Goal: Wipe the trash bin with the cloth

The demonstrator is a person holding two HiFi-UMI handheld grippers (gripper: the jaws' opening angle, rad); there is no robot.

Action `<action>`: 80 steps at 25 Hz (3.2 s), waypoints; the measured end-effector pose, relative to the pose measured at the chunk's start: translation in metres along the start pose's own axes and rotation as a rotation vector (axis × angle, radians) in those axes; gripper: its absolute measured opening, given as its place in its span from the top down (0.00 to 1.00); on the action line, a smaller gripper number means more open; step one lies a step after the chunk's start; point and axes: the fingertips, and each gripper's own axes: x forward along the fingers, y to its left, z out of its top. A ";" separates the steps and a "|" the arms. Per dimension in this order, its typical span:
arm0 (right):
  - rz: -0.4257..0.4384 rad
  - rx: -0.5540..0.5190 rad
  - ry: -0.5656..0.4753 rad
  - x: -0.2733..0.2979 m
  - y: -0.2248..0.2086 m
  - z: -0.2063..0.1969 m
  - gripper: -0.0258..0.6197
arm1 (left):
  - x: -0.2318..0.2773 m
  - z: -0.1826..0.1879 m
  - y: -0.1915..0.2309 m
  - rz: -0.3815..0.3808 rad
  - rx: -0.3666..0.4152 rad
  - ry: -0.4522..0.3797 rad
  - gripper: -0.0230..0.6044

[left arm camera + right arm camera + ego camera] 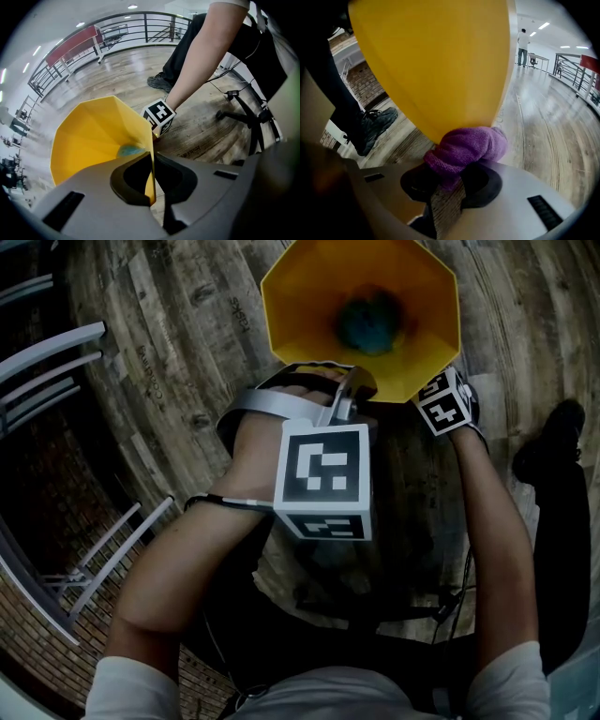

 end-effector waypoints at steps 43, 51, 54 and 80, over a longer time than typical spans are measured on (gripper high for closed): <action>-0.151 -0.044 -0.191 -0.205 0.037 0.063 0.79 | 0.001 -0.044 -0.003 0.041 0.145 0.108 0.90; -0.129 -0.048 -0.245 -0.199 0.031 0.078 0.79 | 0.005 -0.022 -0.017 -0.027 0.080 0.028 0.95; -0.097 -0.068 -0.255 -0.190 0.032 0.084 0.79 | 0.005 -0.021 -0.017 -0.040 0.065 0.017 0.95; 0.011 -0.162 -0.206 -0.106 0.026 0.081 0.79 | -0.002 -0.016 -0.012 -0.063 0.075 -0.043 0.94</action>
